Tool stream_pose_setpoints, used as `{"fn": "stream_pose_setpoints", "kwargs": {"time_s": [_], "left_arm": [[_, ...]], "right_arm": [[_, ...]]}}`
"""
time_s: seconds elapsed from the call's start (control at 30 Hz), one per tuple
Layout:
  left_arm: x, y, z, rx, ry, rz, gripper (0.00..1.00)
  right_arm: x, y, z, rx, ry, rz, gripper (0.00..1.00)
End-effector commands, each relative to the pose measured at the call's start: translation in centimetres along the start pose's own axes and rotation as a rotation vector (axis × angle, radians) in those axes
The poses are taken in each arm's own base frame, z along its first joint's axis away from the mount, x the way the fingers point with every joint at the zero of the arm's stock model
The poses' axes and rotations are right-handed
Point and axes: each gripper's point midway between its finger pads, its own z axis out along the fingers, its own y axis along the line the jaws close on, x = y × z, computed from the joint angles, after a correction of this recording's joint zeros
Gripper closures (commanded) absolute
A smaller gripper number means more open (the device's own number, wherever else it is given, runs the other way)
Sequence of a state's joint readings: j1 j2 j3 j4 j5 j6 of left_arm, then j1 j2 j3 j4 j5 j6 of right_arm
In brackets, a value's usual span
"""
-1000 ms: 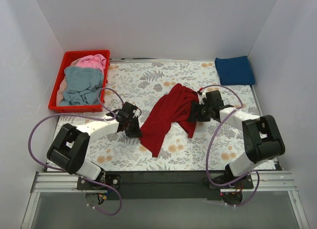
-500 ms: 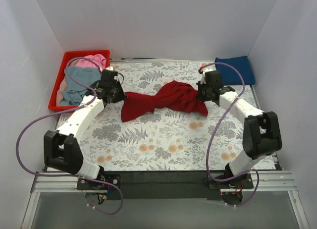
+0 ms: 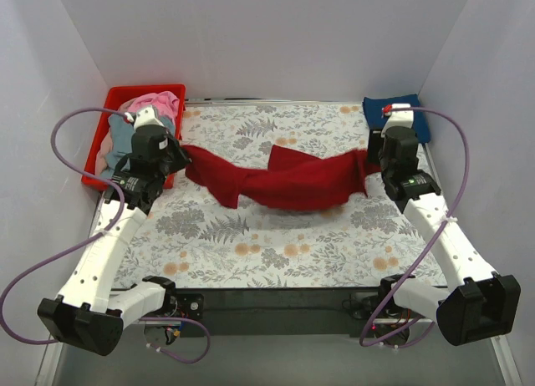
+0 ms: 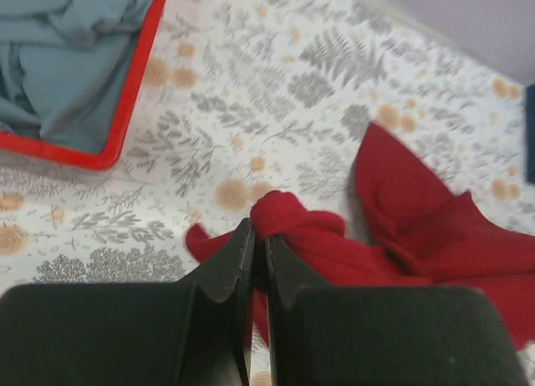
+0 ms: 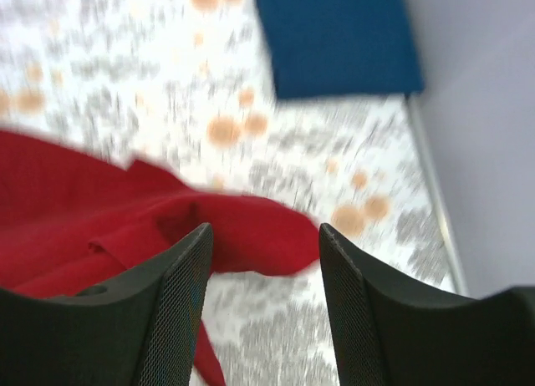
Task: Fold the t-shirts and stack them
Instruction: Flatten the tshirt out
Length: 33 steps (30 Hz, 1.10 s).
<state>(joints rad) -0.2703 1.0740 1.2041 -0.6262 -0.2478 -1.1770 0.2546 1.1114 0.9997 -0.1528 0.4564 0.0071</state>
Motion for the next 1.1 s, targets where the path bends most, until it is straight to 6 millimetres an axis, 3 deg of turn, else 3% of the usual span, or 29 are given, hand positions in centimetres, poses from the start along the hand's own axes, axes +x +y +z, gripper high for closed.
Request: {"fn": "stream_pose_setpoints", "kwargs": {"time_s": [0.0, 0.1, 0.23, 0.43, 0.6, 0.8, 0.83, 0.93, 1.0, 1.03, 1.07], "left_arm": [[6.2, 4.0, 0.9, -0.112, 0.142, 0.026, 1.00], [9.7, 5.6, 1.3, -0.135, 0.192, 0.005, 1.00], [12.6, 6.6, 1.8, -0.139, 0.227, -0.034, 1.00], [14.9, 7.8, 2.7, -0.163, 0.246, -0.038, 1.00], [15.2, 8.3, 2.8, -0.178, 0.246, -0.029, 1.00], [15.0, 8.7, 3.0, -0.198, 0.236, -0.008, 1.00], [14.4, 8.8, 3.0, -0.209, 0.218, 0.001, 1.00], [14.1, 9.0, 3.3, -0.224, 0.211, 0.016, 1.00], [14.0, 9.1, 3.7, -0.231, 0.211, 0.019, 1.00], [14.1, 9.1, 3.8, -0.234, 0.215, 0.021, 1.00], [14.3, 9.1, 4.1, -0.234, 0.224, 0.021, 1.00]], "right_arm": [[4.9, 2.0, -0.7, -0.102, 0.115, 0.042, 0.39], [5.9, 6.0, -1.7, -0.339, 0.135, 0.051, 0.39], [9.4, 10.7, -1.9, -0.586, 0.262, 0.048, 0.39], [11.9, 13.1, -0.3, -0.664, 0.381, 0.046, 0.41], [15.5, 14.0, 1.0, -0.660, 0.507, 0.058, 0.41], [20.7, 13.2, 2.2, -0.587, 0.644, 0.033, 0.41], [24.1, 11.2, 1.6, -0.508, 0.737, 0.060, 0.41], [26.0, 8.9, 1.1, -0.428, 0.802, 0.136, 0.41], [27.3, 5.8, 1.0, -0.309, 0.848, 0.251, 0.41], [27.5, 5.8, 0.7, -0.301, 0.853, 0.262, 0.41], [28.0, 4.2, 0.3, -0.252, 0.857, 0.311, 0.41]]}}
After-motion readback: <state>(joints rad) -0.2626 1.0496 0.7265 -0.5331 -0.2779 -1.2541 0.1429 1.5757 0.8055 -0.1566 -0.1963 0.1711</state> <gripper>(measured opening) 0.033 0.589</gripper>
